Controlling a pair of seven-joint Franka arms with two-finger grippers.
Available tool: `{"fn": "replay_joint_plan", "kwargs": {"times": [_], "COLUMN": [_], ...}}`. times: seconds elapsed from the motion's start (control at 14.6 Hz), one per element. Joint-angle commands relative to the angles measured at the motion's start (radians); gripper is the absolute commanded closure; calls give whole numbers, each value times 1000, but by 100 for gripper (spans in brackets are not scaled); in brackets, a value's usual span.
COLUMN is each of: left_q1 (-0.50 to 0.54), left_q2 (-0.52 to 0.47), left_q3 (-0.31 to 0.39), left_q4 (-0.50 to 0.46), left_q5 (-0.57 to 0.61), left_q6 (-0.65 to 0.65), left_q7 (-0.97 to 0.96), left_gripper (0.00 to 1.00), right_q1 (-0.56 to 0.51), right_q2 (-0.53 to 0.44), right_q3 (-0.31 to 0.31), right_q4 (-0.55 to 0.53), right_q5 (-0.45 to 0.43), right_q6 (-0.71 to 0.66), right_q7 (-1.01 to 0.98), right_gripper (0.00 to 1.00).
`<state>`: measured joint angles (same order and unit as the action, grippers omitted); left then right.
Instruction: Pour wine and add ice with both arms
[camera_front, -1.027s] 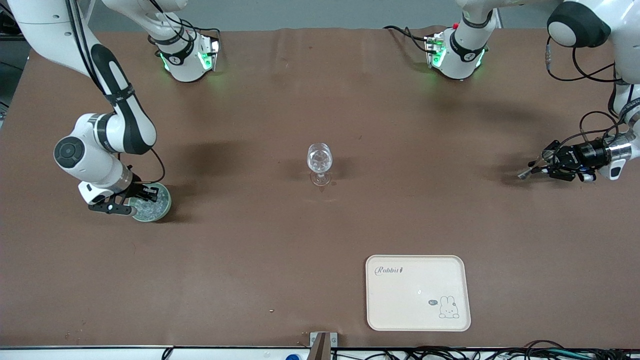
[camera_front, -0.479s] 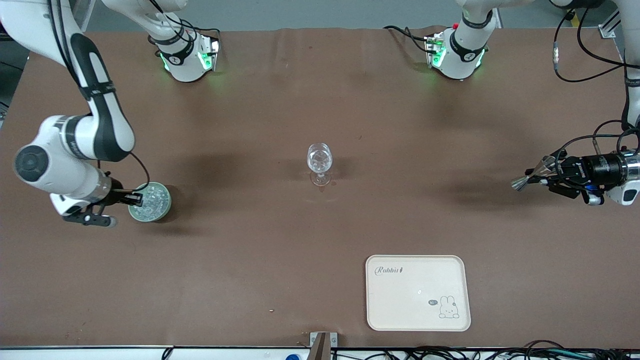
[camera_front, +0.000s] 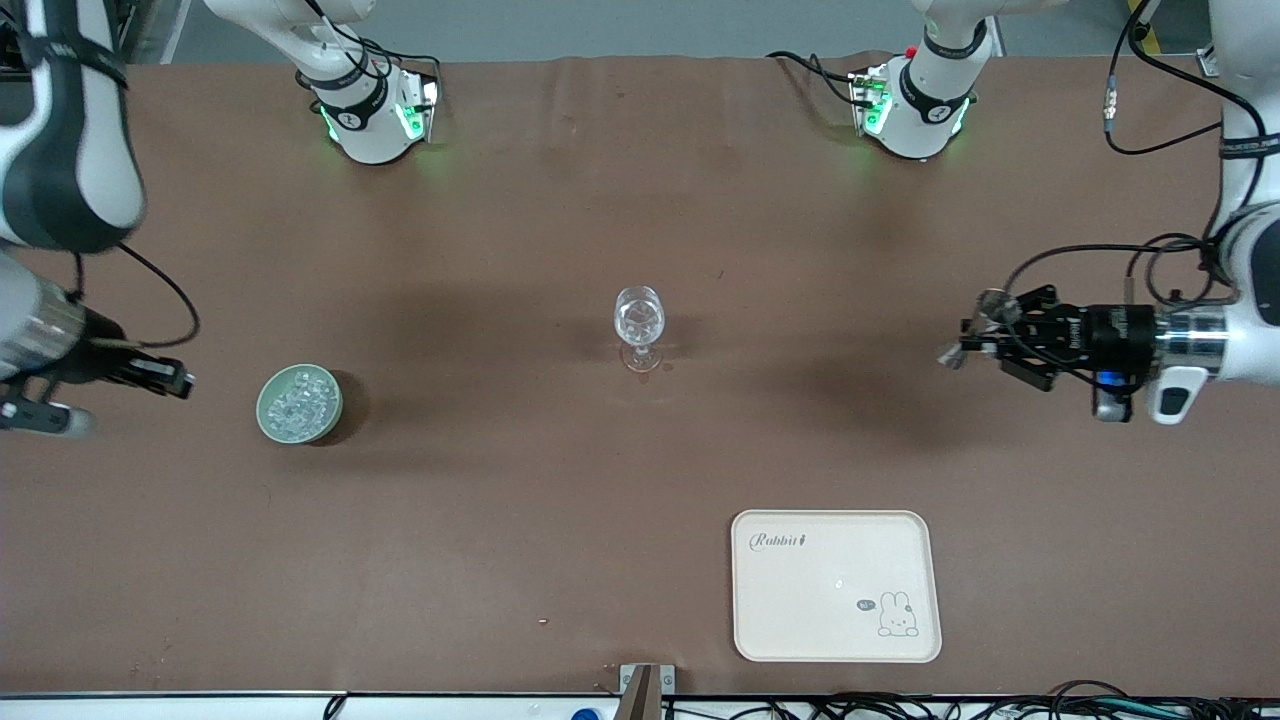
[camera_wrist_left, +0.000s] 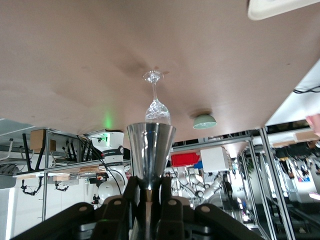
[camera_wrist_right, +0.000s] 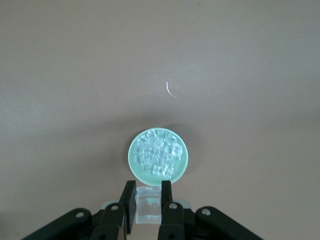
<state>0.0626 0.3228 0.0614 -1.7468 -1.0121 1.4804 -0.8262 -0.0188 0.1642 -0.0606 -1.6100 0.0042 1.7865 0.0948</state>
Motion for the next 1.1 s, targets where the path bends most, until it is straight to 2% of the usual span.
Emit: {"fn": "replay_joint_plan", "kwargs": {"times": [0.0, 0.21, 0.68, 0.89, 1.03], "left_q1": [13, 14, 11, 5, 3], "left_q2": [-105, -123, -113, -70, -24], "left_q3": [-108, -248, -564, -679, -744], "left_q4": [-114, -148, -221, -229, -224], "left_q5": [20, 20, 24, 156, 304], "left_q6": [119, 259, 671, 832, 932], "left_q7": [-92, -213, -405, -512, -644], "left_gripper": [99, 99, 99, 99, 99], "right_q1": [-18, -18, -20, -56, -52], "right_q2": [-38, -49, -66, -66, -68], "right_q3": [4, 7, 10, 30, 30], "right_q4": [114, 225, 234, 234, 234], "right_q5": [-1, -1, 0, 11, 13], "right_q6": [-163, -338, -355, -354, -354], "right_q7": [5, 3, 3, 3, 3], "right_gripper": [100, 100, 100, 99, 99]}}
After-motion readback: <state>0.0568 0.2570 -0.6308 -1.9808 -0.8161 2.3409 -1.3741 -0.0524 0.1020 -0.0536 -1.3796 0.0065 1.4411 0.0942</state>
